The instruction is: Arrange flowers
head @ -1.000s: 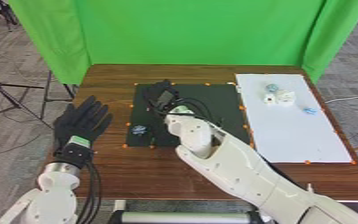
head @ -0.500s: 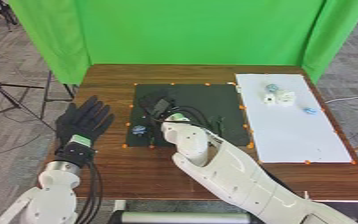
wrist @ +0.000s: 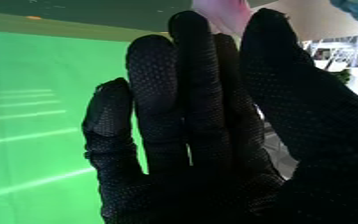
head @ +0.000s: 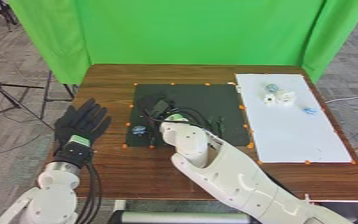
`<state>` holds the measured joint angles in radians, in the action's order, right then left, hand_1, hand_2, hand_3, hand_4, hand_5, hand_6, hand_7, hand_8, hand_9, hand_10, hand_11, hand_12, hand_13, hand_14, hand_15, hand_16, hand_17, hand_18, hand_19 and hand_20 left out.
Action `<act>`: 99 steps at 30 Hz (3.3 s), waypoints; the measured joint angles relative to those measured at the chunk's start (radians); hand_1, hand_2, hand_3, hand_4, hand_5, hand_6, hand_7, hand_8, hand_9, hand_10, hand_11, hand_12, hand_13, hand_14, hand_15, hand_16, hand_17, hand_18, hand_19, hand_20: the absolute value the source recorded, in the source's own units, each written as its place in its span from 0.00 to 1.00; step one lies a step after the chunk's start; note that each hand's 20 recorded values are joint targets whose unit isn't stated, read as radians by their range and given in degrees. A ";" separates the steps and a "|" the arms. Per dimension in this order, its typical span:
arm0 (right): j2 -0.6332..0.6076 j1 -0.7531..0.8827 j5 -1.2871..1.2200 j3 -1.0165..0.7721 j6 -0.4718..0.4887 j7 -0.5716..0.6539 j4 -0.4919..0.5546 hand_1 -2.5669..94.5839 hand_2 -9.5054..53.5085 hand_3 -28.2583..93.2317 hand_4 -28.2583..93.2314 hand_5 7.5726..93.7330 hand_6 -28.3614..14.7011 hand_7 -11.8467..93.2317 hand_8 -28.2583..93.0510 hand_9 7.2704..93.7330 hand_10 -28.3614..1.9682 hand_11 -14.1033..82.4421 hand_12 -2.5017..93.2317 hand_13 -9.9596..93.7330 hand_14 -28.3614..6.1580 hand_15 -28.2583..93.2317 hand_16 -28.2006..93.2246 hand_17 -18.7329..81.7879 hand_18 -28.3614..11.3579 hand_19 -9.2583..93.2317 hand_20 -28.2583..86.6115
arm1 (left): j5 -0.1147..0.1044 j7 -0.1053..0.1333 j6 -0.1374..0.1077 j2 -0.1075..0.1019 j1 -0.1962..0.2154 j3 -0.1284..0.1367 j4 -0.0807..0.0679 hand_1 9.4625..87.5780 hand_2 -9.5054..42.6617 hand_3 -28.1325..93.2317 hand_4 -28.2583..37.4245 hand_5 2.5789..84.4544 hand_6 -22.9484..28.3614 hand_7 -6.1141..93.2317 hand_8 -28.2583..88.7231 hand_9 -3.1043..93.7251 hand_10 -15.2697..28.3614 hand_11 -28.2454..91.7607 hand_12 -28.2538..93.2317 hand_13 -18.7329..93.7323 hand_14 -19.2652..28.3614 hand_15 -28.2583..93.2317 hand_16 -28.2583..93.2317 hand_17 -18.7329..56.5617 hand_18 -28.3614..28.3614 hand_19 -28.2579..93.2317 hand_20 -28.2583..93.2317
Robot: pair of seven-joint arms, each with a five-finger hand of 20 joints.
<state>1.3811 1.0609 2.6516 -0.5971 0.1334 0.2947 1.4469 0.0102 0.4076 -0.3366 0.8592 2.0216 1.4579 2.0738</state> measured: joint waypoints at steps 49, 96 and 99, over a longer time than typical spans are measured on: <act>-0.413 0.387 -0.260 -0.758 0.077 0.451 0.182 0.55 0.00 0.88 0.00 0.38 0.49 0.28 0.12 0.29 0.39 0.28 0.12 0.32 0.33 0.47 0.24 0.37 0.15 0.65 0.33 | 0.025 0.033 0.086 0.032 0.129 0.078 0.060 0.23 0.52 0.83 0.00 0.50 0.55 0.26 0.14 0.47 0.66 0.43 0.33 0.42 0.72 0.61 0.17 0.19 0.77 0.58 0.33; -0.430 0.316 -0.055 -0.373 -0.328 0.245 0.270 0.68 0.00 0.83 0.00 0.81 0.67 0.46 0.28 0.94 0.65 0.27 0.50 0.79 0.66 0.56 0.59 0.52 0.16 0.88 0.54 | 0.031 0.019 0.085 0.027 0.128 0.092 0.060 0.22 0.53 0.82 0.00 0.51 0.57 0.26 0.14 0.47 0.67 0.44 0.33 0.43 0.73 0.61 0.17 0.20 0.77 0.58 0.34; -0.350 0.269 -0.076 -0.327 -0.224 0.200 0.284 0.68 0.00 0.83 0.00 0.81 0.67 0.46 0.28 0.94 0.66 0.27 0.50 0.79 0.66 0.56 0.59 0.52 0.16 0.88 0.55 | 0.033 0.005 0.085 0.033 0.123 0.090 0.055 0.21 0.54 0.82 0.00 0.51 0.57 0.26 0.14 0.47 0.67 0.44 0.33 0.43 0.73 0.61 0.17 0.20 0.77 0.58 0.34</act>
<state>1.0310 1.3294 2.5756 -0.9246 -0.0910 0.4951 1.7311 0.0435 0.4124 -0.2515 0.8923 2.1444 1.5481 2.1293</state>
